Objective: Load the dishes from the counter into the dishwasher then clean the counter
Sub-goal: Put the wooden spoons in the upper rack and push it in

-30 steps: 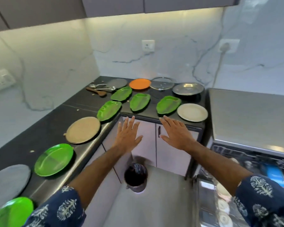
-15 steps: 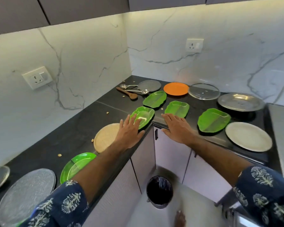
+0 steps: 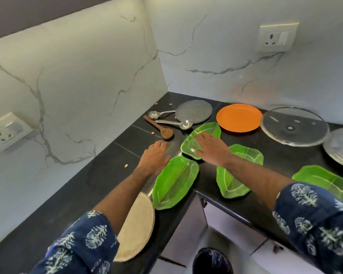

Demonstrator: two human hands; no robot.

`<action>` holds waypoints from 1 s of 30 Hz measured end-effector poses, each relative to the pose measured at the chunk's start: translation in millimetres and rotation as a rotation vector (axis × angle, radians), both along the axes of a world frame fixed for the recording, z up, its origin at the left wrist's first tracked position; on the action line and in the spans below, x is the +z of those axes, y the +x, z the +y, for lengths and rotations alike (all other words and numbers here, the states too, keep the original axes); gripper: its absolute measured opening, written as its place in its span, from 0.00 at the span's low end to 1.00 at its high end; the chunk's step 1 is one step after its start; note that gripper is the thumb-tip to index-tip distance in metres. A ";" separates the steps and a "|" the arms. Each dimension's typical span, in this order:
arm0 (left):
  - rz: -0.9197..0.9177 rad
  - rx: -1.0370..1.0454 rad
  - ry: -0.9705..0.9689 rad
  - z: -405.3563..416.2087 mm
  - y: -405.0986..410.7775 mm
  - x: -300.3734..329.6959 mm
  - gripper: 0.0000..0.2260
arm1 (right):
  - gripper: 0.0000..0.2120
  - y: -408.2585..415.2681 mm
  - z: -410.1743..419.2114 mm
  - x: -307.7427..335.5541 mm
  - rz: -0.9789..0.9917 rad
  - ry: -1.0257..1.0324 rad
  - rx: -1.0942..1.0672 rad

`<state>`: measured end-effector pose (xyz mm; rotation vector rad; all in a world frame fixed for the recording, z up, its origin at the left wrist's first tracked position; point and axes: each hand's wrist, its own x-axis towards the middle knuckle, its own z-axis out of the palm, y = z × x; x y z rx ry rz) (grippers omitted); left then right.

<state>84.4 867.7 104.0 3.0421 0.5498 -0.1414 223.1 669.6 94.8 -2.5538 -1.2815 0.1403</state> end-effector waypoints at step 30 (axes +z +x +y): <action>0.142 -0.382 0.468 174.4 167.7 -86.3 0.18 | 0.13 131.0 167.6 -87.9 0.147 0.197 -0.174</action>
